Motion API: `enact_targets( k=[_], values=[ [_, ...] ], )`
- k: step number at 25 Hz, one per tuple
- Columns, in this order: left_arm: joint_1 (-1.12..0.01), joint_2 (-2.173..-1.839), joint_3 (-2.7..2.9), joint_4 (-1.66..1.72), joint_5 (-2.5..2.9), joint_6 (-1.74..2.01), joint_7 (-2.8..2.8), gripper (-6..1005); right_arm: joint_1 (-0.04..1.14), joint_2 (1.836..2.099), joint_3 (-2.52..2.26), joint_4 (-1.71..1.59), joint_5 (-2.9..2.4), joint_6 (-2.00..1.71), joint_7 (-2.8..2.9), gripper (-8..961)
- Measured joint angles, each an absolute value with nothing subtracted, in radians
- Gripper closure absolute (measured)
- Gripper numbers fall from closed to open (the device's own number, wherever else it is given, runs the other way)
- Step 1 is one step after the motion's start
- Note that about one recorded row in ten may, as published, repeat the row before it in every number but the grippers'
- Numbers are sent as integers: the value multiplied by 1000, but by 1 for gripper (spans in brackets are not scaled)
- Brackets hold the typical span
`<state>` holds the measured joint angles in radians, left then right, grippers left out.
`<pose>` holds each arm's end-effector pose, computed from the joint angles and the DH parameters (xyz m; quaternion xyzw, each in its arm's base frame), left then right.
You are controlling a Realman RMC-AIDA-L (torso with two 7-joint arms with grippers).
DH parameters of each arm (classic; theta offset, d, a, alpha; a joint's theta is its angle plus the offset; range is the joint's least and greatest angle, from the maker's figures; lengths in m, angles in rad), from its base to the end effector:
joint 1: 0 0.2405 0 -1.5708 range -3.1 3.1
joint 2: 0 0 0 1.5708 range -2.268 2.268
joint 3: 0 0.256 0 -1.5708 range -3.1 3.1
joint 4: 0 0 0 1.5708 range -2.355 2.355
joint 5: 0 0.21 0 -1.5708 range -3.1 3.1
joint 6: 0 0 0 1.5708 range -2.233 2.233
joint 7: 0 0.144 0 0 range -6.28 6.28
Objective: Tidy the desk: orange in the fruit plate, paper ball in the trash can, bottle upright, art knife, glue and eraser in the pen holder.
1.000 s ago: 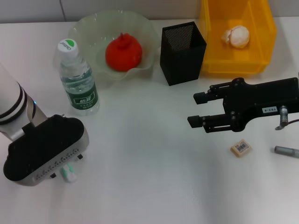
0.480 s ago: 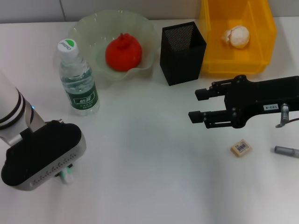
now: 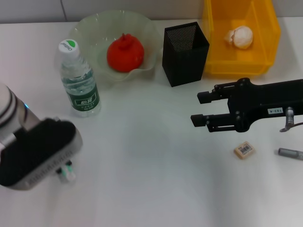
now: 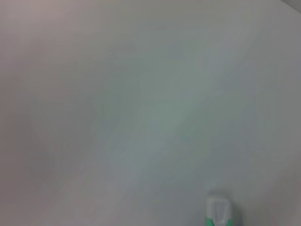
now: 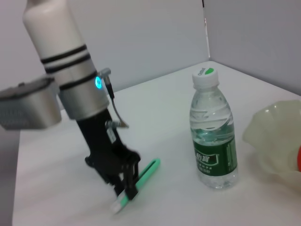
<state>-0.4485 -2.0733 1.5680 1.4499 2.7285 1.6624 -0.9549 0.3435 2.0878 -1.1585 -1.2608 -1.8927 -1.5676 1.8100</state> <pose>-0.2212 0.3059 -0.0070 0.8405 -0.4294 -0.3105 0.1132 0.1982 0.3105 0.0170 -0.9694 0.1703 0.1558 0.0835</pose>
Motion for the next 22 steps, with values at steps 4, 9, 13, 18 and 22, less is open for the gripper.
enact_targets(
  k=[4,9,13,18,22],
  values=[
    [-439,-2074,1513,1500,2711,1695,-958,811,342,2086,-1146,-1265,-1889,-1582,1810,342],
    [-425,-2071,1294,1637,2538,1767,-1068,810,350,2081,-1090,-1268,-1888,-1636,1796,346],
    [-433,-2069,1152,1677,2374,1804,-1199,809,352,2079,-1049,-1273,-1889,-1673,1769,349],
    [-441,-2066,1041,1697,2165,1874,-1427,807,353,2077,-1011,-1297,-1901,-1743,1753,353],
    [-458,-2070,1017,1657,1976,1859,-1700,806,345,2076,-929,-1348,-1917,-1852,1733,355]
  ],
)
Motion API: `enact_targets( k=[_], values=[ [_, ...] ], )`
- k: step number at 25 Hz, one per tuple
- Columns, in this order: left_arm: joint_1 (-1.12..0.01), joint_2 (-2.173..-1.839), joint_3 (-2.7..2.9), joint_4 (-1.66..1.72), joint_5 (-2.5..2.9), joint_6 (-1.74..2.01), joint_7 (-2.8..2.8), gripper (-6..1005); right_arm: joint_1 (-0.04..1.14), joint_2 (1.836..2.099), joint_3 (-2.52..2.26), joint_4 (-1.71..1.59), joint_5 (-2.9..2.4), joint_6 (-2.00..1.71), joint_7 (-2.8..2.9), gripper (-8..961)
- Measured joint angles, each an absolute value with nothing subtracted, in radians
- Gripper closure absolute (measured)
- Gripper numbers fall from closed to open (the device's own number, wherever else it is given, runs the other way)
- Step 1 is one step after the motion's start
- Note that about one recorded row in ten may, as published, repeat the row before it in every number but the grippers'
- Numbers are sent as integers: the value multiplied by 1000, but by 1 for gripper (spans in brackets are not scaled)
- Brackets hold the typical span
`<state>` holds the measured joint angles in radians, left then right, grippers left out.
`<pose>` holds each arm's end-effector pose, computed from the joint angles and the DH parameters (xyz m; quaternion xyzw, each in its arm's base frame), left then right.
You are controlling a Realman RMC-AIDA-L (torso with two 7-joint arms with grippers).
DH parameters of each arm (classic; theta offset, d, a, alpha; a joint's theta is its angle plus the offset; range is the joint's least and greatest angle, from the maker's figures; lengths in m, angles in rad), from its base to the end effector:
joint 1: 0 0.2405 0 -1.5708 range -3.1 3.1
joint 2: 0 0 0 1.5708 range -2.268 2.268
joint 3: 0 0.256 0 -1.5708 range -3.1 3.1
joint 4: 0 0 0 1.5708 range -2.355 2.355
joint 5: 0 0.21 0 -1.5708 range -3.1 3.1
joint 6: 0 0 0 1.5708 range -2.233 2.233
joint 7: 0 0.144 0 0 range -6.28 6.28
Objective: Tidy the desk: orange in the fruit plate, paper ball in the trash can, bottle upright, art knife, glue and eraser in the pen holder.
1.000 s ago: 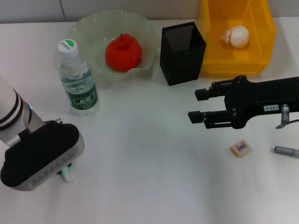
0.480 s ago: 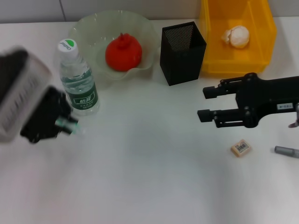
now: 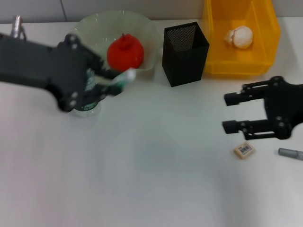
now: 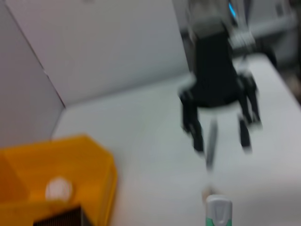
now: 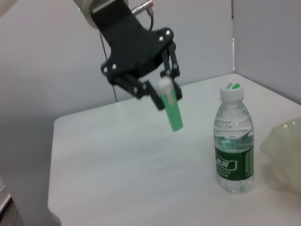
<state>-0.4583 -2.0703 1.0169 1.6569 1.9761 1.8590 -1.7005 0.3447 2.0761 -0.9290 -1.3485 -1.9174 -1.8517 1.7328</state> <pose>-0.1309 0.3032 0.0841 -0.9876 0.0862 -0.0787 0.1048 0.2060 0.2891 0.0665 -0.9769 0.1192 0.1628 0.0698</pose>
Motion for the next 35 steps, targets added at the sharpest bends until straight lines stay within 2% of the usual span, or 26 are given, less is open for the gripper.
enact_targets(
  k=[13,20,26,28,29,33,35],
  values=[
    [-416,-2075,1217,1347,1622,1397,-1812,803,333,2059,-570,-1492,-1995,-2049,1672,365],
    [-409,-2077,1447,1186,1386,1052,-1656,801,306,2063,-405,-1564,-2007,-2067,1666,370],
    [-500,-2079,1531,980,1148,894,-1477,800,294,2067,-367,-1557,-2027,-2056,1671,375],
    [-500,-2079,1531,980,1148,894,-1477,799,291,2072,-367,-1555,-2033,-2051,1672,376],
    [-584,-2080,1568,835,996,828,-1345,799,291,2073,-367,-1555,-2035,-2050,1674,377],
    [-647,-2080,1583,745,919,787,-1278,798,296,2075,-368,-1553,-2039,-2049,1685,380],
    [-727,-2080,1590,615,836,771,-1200,798,302,2076,-374,-1545,-2039,-2043,1687,381]
  ],
)
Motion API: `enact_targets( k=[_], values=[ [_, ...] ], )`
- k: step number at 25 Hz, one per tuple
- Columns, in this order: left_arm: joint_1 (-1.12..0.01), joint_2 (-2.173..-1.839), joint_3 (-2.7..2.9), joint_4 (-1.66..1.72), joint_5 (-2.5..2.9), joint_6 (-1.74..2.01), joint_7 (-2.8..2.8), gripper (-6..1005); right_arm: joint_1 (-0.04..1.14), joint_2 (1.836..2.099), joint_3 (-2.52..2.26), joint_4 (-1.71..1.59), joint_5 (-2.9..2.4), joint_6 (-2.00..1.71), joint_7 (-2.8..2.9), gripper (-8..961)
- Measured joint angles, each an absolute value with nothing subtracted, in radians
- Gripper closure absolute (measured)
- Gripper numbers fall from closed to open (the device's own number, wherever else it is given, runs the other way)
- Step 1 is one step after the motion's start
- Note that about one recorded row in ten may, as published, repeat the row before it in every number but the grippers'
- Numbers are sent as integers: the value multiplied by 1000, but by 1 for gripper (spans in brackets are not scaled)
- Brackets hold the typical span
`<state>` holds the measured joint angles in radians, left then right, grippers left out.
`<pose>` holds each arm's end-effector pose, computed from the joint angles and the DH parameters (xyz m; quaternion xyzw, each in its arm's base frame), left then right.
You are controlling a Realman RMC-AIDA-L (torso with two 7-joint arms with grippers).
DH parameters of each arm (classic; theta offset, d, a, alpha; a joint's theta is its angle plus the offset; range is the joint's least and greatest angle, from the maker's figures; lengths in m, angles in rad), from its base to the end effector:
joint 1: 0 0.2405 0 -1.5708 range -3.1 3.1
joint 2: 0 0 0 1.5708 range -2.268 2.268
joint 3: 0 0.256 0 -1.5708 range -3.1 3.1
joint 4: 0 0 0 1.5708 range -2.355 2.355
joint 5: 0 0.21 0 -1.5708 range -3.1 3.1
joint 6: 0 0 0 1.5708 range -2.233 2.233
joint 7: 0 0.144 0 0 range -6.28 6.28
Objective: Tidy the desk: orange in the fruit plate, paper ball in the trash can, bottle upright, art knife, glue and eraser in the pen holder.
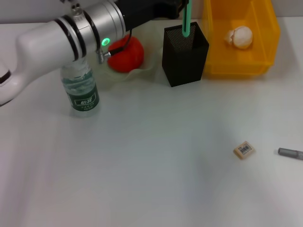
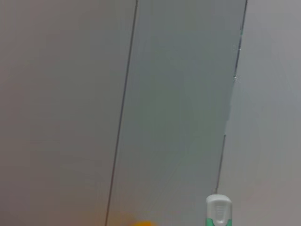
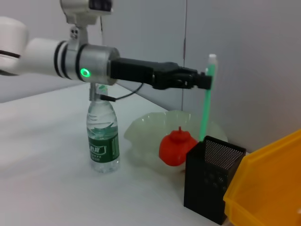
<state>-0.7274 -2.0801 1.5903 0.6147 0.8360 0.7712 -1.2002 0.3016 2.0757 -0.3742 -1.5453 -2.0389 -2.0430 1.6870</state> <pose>-0.1241 0.4239 -0.0592 -0.8792 -0.1912 -0.3473 0.2642 0.2603 0.2473 0.1668 -0.9385 0.1737 0.1430 0.2621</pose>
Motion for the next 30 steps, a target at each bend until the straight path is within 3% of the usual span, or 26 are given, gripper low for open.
enact_targets(
  k=[26,29,30],
  values=[
    [-772,-2080,1776,560,576,616,-1025,791,332,2077,-400,-1485,-2039,-2013,1665,400],
    [-744,-2078,1790,570,592,682,-1025,524,332,2077,-407,-1486,-2039,-2012,1665,402],
    [-736,-2078,1791,574,597,701,-1025,501,334,2079,-428,-1495,-2038,-2014,1680,403]
  ],
)
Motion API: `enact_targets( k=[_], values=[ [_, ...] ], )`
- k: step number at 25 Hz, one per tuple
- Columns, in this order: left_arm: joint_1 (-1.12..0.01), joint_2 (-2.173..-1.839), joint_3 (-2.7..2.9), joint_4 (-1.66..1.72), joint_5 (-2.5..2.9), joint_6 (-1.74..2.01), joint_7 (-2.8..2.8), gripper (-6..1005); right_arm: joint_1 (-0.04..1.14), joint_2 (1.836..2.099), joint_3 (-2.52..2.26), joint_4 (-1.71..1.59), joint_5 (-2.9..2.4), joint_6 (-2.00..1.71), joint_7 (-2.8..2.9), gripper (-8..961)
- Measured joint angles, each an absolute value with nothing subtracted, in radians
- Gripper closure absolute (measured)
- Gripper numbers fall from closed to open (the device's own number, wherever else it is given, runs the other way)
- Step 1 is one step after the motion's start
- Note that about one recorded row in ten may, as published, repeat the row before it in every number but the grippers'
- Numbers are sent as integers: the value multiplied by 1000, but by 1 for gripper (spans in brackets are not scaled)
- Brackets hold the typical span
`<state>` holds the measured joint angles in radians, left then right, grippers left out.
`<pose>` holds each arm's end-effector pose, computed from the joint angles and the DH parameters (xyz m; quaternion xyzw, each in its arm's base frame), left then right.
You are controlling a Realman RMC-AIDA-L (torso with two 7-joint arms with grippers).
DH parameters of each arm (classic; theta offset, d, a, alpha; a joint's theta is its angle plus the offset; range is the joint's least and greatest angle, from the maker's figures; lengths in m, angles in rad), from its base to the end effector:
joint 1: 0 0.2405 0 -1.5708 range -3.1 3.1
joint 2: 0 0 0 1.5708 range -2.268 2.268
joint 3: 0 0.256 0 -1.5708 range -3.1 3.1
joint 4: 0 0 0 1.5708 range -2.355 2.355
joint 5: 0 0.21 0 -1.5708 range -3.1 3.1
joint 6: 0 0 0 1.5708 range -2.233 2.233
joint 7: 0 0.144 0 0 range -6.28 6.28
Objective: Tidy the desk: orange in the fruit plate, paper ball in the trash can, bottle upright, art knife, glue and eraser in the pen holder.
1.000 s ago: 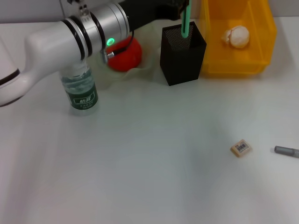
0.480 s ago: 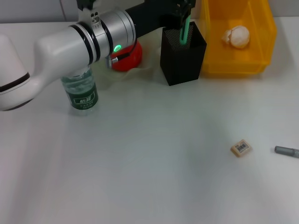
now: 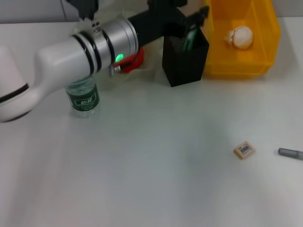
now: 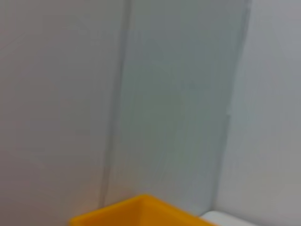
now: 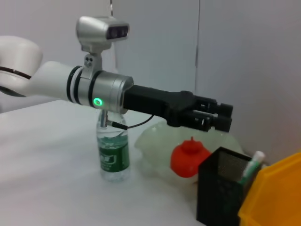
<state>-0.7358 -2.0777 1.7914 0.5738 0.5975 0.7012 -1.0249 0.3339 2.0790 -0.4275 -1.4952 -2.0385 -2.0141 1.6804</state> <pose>-0.1276 0.4137 -0.0842 -0.8904 -0.1732 -0.3217 0.2715 0.2525 0.2624 0.1540 -0.9450 0.1617 0.1547 0.2385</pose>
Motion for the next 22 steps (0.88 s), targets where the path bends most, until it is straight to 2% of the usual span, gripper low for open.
enact_targets(
  k=[2,6,8,9,10,14,18,22],
  values=[
    [-722,-2076,1793,581,606,734,-1025,455,334,2079,-451,-1512,-2038,-2015,1702,405],
    [-569,-2048,1763,698,730,970,-1031,363,348,2082,-588,-1618,-2092,-2019,1855,408],
    [-569,-2048,1763,698,730,970,-1031,317,376,2082,-680,-1668,-2171,-2037,1953,409],
    [-433,-2027,1707,813,855,1090,-1053,294,395,2082,-727,-1686,-2219,-2049,2002,410],
    [-396,-2023,1686,848,889,1115,-1066,278,433,2082,-838,-1701,-2330,-2066,2086,411],
    [-261,-2024,1578,936,1006,1228,-1094,213,481,2082,-1011,-1704,-2477,-2071,2203,414],
    [-187,-2031,1461,941,1071,1340,-1098,197,548,2082,-1234,-1676,-2599,-2048,2365,416],
    [-165,-2033,1417,929,1079,1386,-1098,197,605,2082,-1432,-1628,-2712,-1972,2548,419]
  ],
)
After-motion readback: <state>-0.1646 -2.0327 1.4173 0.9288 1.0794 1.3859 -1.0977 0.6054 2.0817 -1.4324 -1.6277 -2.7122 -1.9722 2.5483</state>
